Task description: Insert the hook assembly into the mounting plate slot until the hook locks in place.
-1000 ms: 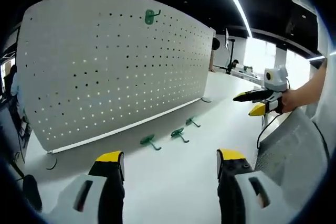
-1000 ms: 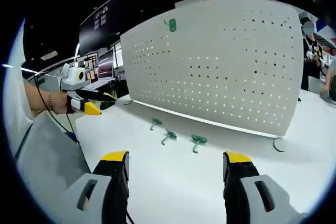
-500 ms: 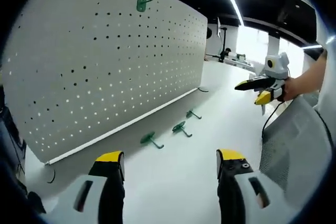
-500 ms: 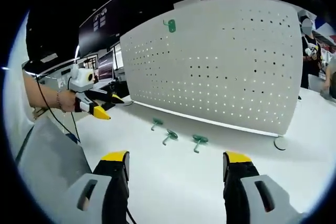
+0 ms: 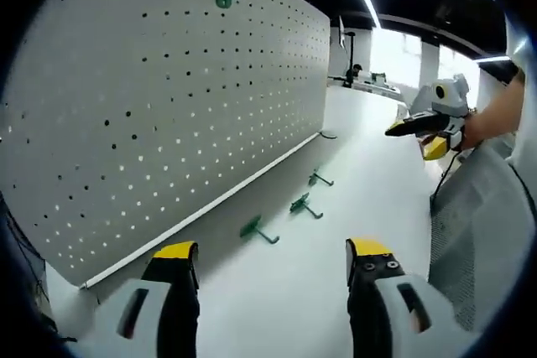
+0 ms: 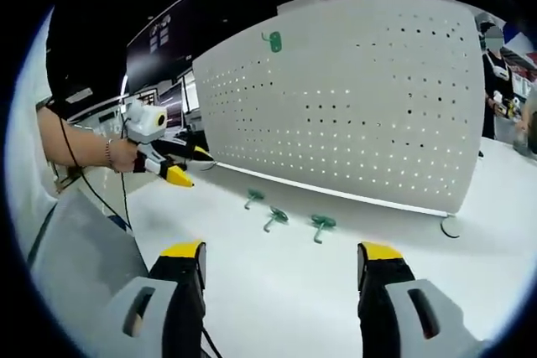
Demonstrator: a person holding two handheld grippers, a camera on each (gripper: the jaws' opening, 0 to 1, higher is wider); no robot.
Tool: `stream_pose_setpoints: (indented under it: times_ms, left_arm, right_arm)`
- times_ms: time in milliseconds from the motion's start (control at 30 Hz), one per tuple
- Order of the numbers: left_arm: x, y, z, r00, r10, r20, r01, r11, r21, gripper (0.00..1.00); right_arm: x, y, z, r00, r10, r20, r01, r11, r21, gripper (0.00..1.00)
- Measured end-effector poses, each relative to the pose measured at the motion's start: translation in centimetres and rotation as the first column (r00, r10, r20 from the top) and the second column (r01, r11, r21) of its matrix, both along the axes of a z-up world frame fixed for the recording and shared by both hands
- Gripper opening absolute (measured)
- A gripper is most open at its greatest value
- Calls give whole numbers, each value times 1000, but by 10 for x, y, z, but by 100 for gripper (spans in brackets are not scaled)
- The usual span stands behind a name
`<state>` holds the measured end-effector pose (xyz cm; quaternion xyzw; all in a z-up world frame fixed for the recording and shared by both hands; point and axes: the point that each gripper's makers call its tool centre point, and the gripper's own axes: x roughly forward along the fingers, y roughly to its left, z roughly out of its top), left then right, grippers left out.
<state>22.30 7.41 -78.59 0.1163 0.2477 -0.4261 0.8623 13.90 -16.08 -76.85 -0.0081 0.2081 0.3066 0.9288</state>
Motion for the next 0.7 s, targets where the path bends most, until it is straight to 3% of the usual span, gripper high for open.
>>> stream_pose_setpoints:
  times_ms: [467,700]
  left_arm:
    - [14,-7,-10,996,-83,-11,84,993,83,73]
    - [18,-10,-18,989,-145,-12,145,979,145,73]
  right_arm:
    - [0,-1,-2,1000,-4,-6,4,1000,-4,69]
    - [-1,0,-3,1000,-2,-10,2,1000,-3,69]
